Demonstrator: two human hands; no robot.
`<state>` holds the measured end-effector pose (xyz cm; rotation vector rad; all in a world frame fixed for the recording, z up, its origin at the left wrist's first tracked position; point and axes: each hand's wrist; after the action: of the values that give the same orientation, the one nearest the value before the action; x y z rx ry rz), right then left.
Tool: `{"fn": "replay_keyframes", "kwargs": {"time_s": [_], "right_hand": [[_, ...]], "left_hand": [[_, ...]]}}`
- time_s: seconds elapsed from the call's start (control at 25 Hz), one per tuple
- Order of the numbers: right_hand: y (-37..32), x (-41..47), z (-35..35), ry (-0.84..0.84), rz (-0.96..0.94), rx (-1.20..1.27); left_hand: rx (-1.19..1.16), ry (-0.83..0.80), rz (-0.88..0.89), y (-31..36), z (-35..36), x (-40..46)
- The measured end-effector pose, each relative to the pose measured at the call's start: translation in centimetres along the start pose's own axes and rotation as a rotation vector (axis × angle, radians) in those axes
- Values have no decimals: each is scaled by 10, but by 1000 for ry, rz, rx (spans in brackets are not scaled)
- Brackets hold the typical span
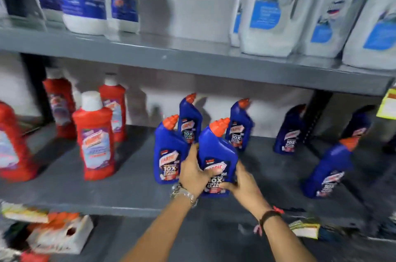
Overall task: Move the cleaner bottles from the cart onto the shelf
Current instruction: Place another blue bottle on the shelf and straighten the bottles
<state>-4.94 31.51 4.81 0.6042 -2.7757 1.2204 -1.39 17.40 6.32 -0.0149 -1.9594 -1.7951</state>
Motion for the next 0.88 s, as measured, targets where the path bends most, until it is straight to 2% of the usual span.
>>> {"fn": "replay_keyframes", "kwargs": {"time_s": [0.28, 0.4, 0.52, 0.68, 0.88], "right_hand": [[59, 32, 4, -10, 117, 61], [81, 37, 11, -116, 185, 28], [90, 33, 18, -106, 186, -86], [111, 27, -3, -58, 203, -102], [137, 16, -24, -37, 256, -84]], "left_hand": [[127, -213, -128, -67, 30, 41], [297, -368, -235, -98, 19, 40], [421, -304, -255, -105, 27, 30], [350, -246, -220, -105, 64, 20], [681, -318, -156, -117, 89, 13]]}}
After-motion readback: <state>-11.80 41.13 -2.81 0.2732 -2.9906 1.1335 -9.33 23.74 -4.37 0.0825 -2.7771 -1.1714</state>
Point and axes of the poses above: each hand's wrist, its own x-axis towards the middle knuckle, its own z-axis out of the palm, y = z × x, and after that the axes turned 9 degrees about -x, right-handed
